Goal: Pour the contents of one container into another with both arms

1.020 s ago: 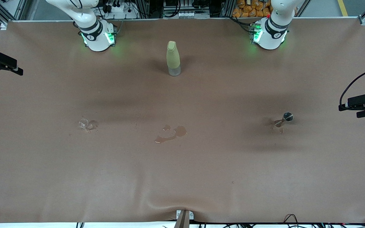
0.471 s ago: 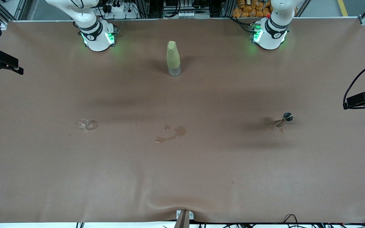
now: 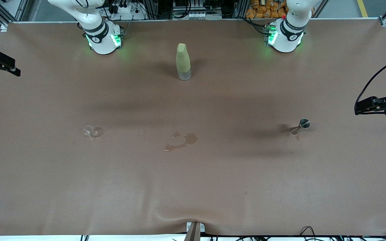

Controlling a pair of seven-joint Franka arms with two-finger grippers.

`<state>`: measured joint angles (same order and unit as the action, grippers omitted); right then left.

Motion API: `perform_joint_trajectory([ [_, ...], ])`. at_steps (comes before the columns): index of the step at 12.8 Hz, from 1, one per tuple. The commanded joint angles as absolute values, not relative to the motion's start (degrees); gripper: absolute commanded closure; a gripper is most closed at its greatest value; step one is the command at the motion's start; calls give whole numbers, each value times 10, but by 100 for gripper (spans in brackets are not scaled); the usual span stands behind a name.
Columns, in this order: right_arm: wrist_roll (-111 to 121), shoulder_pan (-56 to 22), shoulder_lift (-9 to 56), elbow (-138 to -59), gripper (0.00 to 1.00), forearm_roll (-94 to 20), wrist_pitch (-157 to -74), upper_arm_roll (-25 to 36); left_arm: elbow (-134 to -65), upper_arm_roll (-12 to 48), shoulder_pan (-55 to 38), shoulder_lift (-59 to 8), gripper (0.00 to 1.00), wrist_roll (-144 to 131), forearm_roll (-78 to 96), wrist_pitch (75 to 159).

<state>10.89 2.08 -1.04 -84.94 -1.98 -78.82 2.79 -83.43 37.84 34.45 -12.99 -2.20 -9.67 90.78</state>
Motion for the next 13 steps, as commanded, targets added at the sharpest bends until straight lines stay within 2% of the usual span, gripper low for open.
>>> perform_joint_trajectory([
  [1,85,17,-18,-858,0,-4,-787,22,-847,317,280,-77,0,-27,-98,885],
  [3,79,13,-18,-859,0,-4,-787,22,-849,210,186,-39,0,-27,-33,862],
  [7,86,1,-18,-863,0,0,-797,35,-860,83,45,-10,0,-45,-9,853],
  [9,88,-3,-18,-867,0,0,-799,41,-875,49,3,1,0,-40,-9,855],
  [13,87,-1,-16,-866,0,-1,-797,41,-882,26,-22,7,0,-37,-13,887],
])
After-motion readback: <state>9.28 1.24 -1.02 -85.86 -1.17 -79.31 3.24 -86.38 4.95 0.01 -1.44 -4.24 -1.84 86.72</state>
